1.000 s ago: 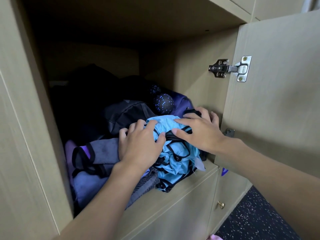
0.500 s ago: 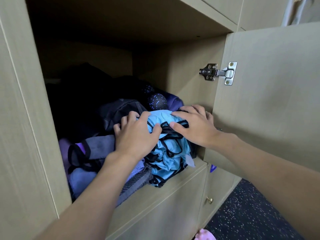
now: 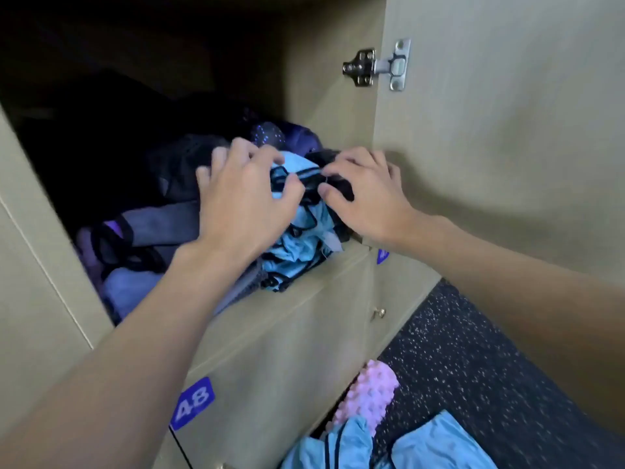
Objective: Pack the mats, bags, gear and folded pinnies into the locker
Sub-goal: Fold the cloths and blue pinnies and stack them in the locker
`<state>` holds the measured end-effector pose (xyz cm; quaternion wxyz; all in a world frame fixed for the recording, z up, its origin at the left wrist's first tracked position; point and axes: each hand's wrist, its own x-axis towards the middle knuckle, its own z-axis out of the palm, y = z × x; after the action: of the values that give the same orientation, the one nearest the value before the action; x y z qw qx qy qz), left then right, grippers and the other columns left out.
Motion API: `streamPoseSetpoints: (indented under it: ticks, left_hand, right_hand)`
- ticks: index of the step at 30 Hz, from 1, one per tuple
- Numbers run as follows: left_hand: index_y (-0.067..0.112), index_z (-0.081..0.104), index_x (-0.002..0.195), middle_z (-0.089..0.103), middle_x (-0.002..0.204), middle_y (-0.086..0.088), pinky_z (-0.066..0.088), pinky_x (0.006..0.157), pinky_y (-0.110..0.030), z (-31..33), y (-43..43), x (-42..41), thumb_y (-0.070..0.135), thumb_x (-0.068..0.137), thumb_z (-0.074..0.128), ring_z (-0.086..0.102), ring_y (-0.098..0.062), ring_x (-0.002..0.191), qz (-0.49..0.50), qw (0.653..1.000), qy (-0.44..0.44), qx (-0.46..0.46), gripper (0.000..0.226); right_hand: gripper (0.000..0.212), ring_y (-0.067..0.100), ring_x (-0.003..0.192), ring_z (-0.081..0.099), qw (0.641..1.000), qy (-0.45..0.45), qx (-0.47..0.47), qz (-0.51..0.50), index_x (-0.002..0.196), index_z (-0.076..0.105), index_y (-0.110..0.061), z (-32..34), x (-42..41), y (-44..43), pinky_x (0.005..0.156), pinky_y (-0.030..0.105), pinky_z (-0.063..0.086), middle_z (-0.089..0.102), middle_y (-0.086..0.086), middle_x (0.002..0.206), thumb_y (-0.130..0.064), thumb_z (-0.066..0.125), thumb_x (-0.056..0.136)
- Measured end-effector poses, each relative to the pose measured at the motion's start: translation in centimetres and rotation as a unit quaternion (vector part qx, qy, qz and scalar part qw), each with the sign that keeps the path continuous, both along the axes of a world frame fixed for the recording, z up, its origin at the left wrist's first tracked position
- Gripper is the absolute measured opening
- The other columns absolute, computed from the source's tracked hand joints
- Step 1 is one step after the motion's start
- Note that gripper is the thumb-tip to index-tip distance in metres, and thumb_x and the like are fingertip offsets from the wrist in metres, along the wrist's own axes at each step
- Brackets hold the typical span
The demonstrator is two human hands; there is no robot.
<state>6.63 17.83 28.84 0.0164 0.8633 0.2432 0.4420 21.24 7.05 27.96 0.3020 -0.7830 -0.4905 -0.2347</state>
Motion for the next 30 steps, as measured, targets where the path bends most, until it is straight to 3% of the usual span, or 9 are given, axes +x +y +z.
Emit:
streamPoseSetpoints:
  ticks: [4, 7, 13, 19, 22, 24, 26, 28, 30]
  left_hand:
    - [0.021, 0.068, 0.095, 0.063, 0.093, -0.001, 0.047, 0.087, -0.043, -2.8, -4.0, 0.6, 0.040, 0.082, 0.046, 0.057, -0.026, 0.092, -0.143, 0.988, 0.033, -0.051, 0.032]
    - [0.025, 0.068, 0.087, 0.066, 0.082, 0.005, 0.052, 0.080, -0.040, -7.4, -7.3, 0.8, 0.041, 0.076, 0.046, 0.061, -0.021, 0.082, -0.177, 0.970, 0.111, -0.126, 0.029]
    - [0.024, 0.061, 0.071, 0.060, 0.066, 0.006, 0.052, 0.068, -0.033, -20.5, -11.7, -0.2, 0.035, 0.081, 0.053, 0.063, -0.022, 0.073, -0.162, 0.912, 0.282, -0.250, 0.016]
    - [0.022, 0.066, 0.086, 0.064, 0.076, -0.001, 0.049, 0.069, -0.034, -33.8, -12.4, -3.3, 0.028, 0.087, 0.059, 0.064, -0.027, 0.078, -0.104, 0.858, 0.396, -0.311, 0.009]
    - [0.013, 0.066, 0.112, 0.065, 0.102, -0.005, 0.051, 0.082, -0.038, -39.0, -11.7, -3.7, 0.034, 0.091, 0.063, 0.063, -0.028, 0.094, -0.079, 0.857, 0.401, -0.314, 0.030]
    - [0.013, 0.058, 0.126, 0.059, 0.122, -0.008, 0.049, 0.089, -0.038, -41.3, -11.3, -3.5, 0.041, 0.091, 0.064, 0.060, -0.029, 0.106, -0.062, 0.856, 0.411, -0.307, 0.045]
    - [0.015, 0.050, 0.135, 0.057, 0.128, -0.009, 0.047, 0.095, -0.041, -43.1, -10.8, -2.8, 0.052, 0.088, 0.064, 0.057, -0.031, 0.114, -0.037, 0.855, 0.418, -0.305, 0.061]
    - [0.017, 0.051, 0.132, 0.061, 0.126, -0.008, 0.046, 0.099, -0.048, -44.3, -10.3, -1.7, 0.070, 0.076, 0.060, 0.058, -0.033, 0.115, -0.006, 0.856, 0.392, -0.338, 0.077]
    - [0.014, 0.060, 0.109, 0.069, 0.110, -0.012, 0.047, 0.096, -0.052, -45.4, -9.8, -0.4, 0.080, 0.066, 0.053, 0.062, -0.035, 0.105, 0.029, 0.865, 0.340, -0.367, 0.079]
  right_hand:
    - [0.022, 0.018, 0.122, 0.039, 0.999, 0.025, 0.022, -0.016, 0.108, 0.067, -0.026, -4.6, -1.2, -4.5, 0.095, 0.033, 0.024, 0.054, -0.004, 0.121, -0.036, 0.055, 0.093]
    - [0.020, 0.022, 0.118, 0.042, 0.997, 0.074, -0.015, -0.028, 0.103, 0.068, -0.024, -9.9, -2.0, -8.4, 0.095, 0.036, 0.028, 0.055, 0.000, 0.118, -0.032, 0.053, 0.092]
    - [0.023, 0.022, 0.118, 0.045, 0.969, 0.205, -0.128, -0.054, 0.112, 0.067, -0.021, -22.6, -4.5, -16.5, 0.101, 0.041, 0.028, 0.056, 0.001, 0.123, -0.029, 0.053, 0.096]
    - [0.034, 0.021, 0.128, 0.039, 0.921, 0.276, -0.260, -0.089, 0.128, 0.057, -0.026, -35.7, -7.6, -21.4, 0.105, 0.038, 0.025, 0.051, -0.003, 0.134, -0.037, 0.047, 0.098]
    - [0.057, 0.018, 0.145, 0.019, 0.890, 0.272, -0.349, -0.109, 0.146, 0.037, -0.030, -41.2, -8.2, -22.7, 0.117, 0.044, 0.014, 0.032, -0.004, 0.154, -0.055, 0.029, 0.095]
    - [0.060, 0.020, 0.150, 0.005, 0.872, 0.286, -0.381, -0.118, 0.153, 0.022, -0.032, -43.8, -7.9, -23.3, 0.120, 0.050, 0.006, 0.017, -0.004, 0.161, -0.055, 0.032, 0.099]
    - [0.061, 0.020, 0.151, 0.003, 0.864, 0.296, -0.389, -0.122, 0.154, 0.016, -0.032, -45.7, -7.6, -23.7, 0.120, 0.050, 0.005, 0.013, -0.005, 0.162, -0.054, 0.035, 0.100]
    - [0.059, 0.018, 0.149, 0.007, 0.865, 0.292, -0.388, -0.123, 0.153, 0.018, -0.033, -47.0, -7.5, -24.1, 0.119, 0.048, 0.008, 0.016, -0.008, 0.160, -0.053, 0.034, 0.100]
    - [0.058, 0.016, 0.148, 0.010, 0.868, 0.287, -0.386, -0.124, 0.153, 0.019, -0.034, -47.6, -7.6, -24.2, 0.119, 0.047, 0.009, 0.018, -0.010, 0.159, -0.054, 0.032, 0.100]
